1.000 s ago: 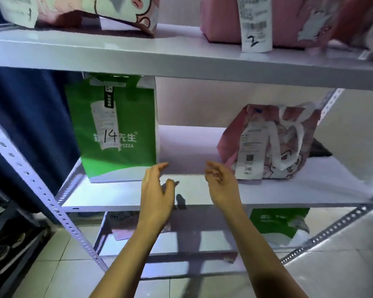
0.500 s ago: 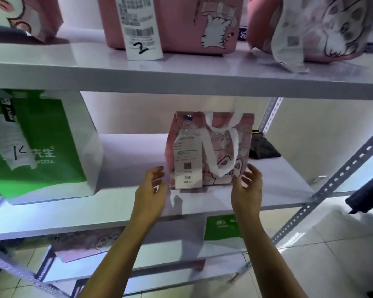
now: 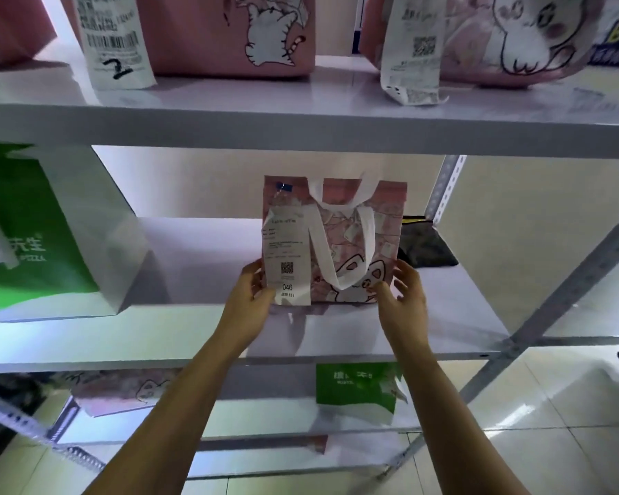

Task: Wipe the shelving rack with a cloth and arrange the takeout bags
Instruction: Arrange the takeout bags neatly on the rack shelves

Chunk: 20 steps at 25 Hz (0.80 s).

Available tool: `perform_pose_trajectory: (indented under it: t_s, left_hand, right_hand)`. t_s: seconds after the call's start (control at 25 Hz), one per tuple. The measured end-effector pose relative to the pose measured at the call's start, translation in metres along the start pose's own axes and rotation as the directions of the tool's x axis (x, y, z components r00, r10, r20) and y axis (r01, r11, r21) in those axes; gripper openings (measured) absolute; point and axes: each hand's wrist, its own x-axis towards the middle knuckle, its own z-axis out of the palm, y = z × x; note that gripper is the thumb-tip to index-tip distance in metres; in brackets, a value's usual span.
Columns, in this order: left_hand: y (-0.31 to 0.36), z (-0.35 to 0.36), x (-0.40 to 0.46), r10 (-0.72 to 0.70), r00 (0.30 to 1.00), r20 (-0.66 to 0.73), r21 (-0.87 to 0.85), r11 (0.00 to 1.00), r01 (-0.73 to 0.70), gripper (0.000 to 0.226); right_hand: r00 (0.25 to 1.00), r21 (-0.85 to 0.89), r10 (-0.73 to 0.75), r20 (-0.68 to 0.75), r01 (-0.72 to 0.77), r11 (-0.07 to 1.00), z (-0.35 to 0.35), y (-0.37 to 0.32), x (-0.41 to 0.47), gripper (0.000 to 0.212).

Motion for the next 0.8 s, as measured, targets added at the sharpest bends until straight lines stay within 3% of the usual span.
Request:
perform_pose_trajectory:
  t_s: [0.24, 0.52, 0.8]
  left_hand:
    - [0.016, 0.056, 0.005, -0.002, 0.998, 0.069, 0.05, 0.999, -0.001, 0.054]
    - [0.017, 0.065, -0.001, -0.038, 0.998, 0.043, 0.061, 0.998, 0.035, 0.056]
    - [-0.01, 0.042, -0.038, 0.006, 1.0, 0.006, 0.141, 0.99, -0.007, 0.03]
  right_hand:
    - [0.996, 0.073, 0.025, -0.089, -0.018, 0.997, -0.045, 0.008, 0.026, 0.046]
    - [0.998, 0.099, 0.015, -0.066, -0.008, 0.995, -0.054, 0.013, 0.03, 0.044]
    - [0.993, 0.119, 0.062, -0.097, -0.05, 0.992, -0.038, 0.027, -0.008, 0.031]
